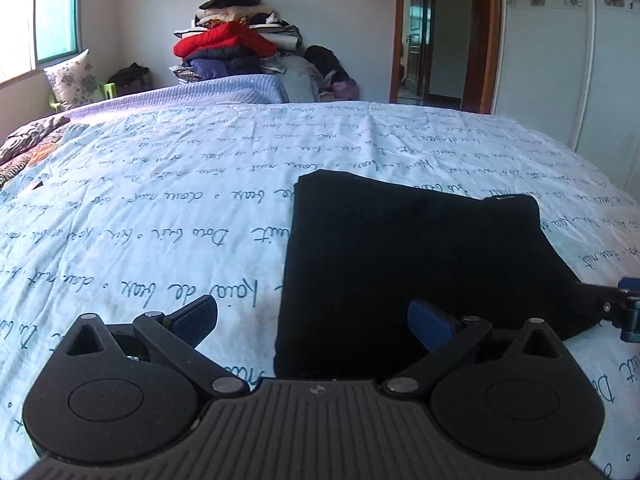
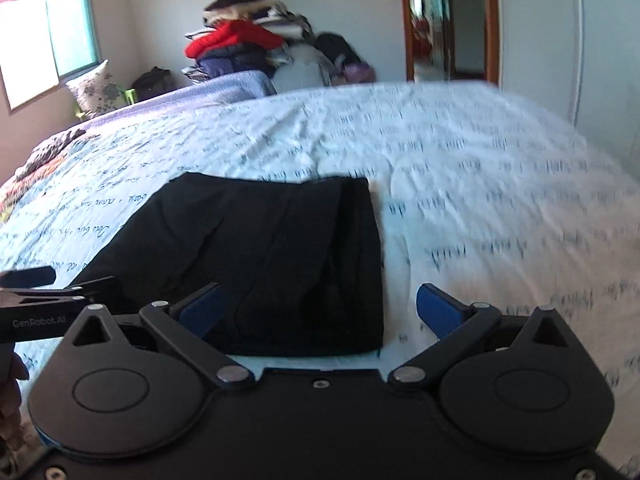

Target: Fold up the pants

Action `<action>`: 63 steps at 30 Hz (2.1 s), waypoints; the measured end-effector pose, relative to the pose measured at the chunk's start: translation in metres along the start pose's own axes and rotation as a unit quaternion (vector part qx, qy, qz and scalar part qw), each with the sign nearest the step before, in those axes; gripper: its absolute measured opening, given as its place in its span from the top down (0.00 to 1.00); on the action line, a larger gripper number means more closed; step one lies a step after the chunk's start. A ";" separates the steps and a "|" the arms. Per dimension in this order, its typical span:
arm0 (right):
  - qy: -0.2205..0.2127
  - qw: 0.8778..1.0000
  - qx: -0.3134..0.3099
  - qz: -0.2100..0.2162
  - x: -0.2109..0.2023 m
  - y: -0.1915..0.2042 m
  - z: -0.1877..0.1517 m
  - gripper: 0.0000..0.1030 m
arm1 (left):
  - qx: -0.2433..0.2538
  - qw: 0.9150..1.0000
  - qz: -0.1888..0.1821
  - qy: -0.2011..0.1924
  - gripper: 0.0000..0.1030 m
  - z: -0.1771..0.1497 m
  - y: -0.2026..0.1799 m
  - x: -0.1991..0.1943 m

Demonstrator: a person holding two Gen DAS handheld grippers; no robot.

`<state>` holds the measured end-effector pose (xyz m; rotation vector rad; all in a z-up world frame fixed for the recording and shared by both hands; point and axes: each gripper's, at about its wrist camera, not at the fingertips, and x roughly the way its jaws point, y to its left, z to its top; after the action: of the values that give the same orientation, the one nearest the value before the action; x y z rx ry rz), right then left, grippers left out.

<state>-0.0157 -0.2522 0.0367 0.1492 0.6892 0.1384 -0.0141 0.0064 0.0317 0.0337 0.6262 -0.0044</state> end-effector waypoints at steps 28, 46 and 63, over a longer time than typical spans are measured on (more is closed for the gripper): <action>0.022 0.999 -0.030 0.020 0.000 0.012 -0.002 0.00 | -0.011 1.000 0.007 0.025 0.00 0.004 0.003 -0.010; 0.029 0.999 -0.022 0.025 0.001 0.010 -0.005 0.00 | -0.014 0.999 0.002 0.031 0.00 0.002 0.003 -0.009; 0.032 0.999 -0.009 0.031 0.001 0.005 -0.006 0.00 | -0.021 1.000 -0.010 -0.016 0.01 0.007 0.005 -0.030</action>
<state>-0.0196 -0.2463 0.0322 0.1489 0.7482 0.2094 -0.0341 0.0109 0.0550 -0.0135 0.5938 -0.0114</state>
